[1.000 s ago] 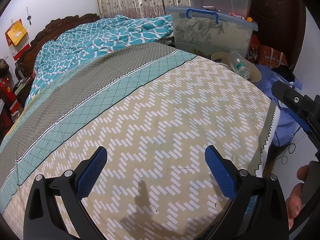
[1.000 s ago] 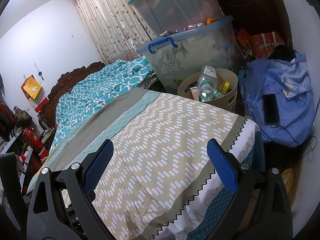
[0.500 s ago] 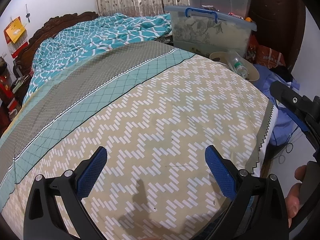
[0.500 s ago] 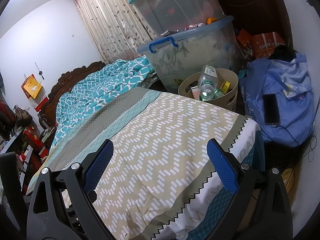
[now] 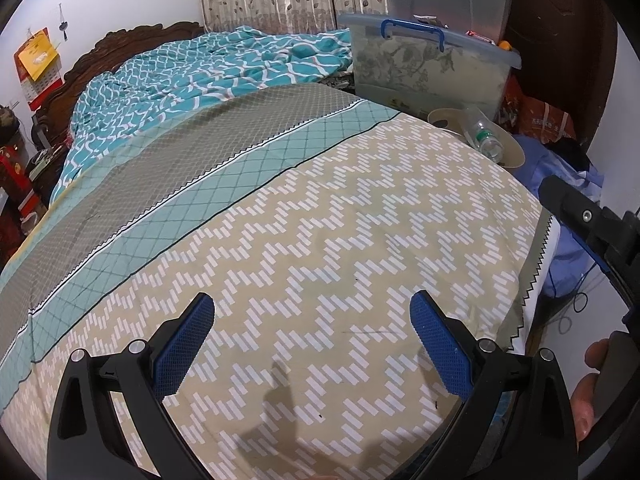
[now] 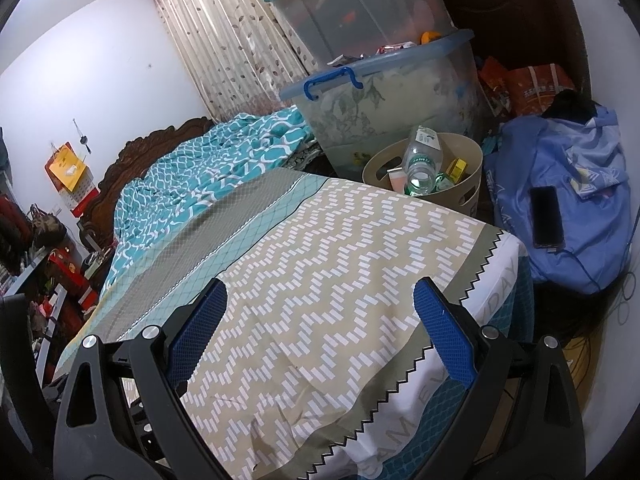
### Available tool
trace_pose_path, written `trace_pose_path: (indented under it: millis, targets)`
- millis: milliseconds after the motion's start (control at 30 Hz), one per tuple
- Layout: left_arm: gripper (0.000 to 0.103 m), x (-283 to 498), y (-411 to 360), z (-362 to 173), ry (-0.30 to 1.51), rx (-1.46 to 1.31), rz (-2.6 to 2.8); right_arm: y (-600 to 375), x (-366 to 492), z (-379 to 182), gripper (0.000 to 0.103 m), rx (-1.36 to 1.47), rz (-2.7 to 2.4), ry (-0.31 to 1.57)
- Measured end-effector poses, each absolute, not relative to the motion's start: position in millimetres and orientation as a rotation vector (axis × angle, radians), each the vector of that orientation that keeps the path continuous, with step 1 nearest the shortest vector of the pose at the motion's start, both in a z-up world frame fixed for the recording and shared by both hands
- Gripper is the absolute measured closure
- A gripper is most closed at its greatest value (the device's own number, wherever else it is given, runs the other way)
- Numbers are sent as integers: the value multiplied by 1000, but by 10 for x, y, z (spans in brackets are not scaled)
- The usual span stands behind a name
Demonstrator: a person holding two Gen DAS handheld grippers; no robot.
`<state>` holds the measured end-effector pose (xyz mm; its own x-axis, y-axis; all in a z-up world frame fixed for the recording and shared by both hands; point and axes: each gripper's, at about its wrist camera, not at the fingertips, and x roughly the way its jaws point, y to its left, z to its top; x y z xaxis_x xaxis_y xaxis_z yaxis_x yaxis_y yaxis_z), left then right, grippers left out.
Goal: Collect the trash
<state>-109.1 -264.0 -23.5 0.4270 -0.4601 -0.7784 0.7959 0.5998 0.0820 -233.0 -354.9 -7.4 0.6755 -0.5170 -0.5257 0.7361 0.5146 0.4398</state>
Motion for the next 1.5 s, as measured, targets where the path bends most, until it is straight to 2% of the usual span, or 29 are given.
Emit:
trace_pose_path:
  millis: [1000, 1500]
  targets:
    - [9, -893, -2597, -297, 805, 458, -791, -3567, -2102, -162, 9, 661, -738, 394]
    - [9, -266, -2133, -298, 811, 368, -589, -3435, -1412, -119, 7, 567, -596, 486]
